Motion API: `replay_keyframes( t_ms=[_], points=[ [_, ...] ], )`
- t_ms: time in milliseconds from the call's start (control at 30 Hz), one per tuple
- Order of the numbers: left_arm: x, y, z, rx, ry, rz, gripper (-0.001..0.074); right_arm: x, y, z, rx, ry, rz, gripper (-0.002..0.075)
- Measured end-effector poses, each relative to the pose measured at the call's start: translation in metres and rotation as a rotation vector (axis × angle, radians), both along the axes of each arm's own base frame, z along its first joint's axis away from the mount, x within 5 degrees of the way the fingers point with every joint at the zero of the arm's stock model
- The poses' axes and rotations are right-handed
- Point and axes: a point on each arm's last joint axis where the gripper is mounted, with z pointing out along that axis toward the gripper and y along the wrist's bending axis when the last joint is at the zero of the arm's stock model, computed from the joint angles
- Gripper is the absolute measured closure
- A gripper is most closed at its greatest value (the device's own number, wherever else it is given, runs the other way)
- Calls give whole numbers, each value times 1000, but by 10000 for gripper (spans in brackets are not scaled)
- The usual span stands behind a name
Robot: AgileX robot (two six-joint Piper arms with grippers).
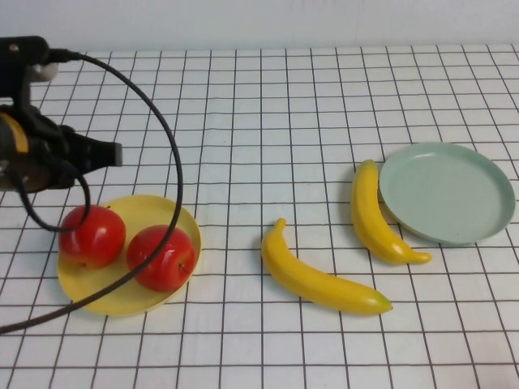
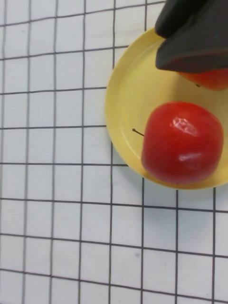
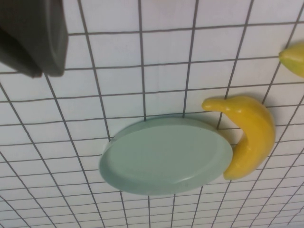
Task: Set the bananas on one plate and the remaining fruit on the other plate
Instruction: Put another type of fruit in the right plate
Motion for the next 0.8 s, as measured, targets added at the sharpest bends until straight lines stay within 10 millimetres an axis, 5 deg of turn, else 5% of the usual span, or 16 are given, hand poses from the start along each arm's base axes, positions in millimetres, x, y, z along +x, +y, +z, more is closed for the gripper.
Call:
replay_keyframes(
  t_ms=[233,400,800],
  points=[
    [-56,25,15,-55,-111,11,734,0,0,0,0,0,0,741],
    [-101,44,1,-100,-218,13,736,0,0,0,0,0,0,741],
    [-156,74,-26,-25,-490,-20,737,0,0,0,0,0,0,741]
  ],
)
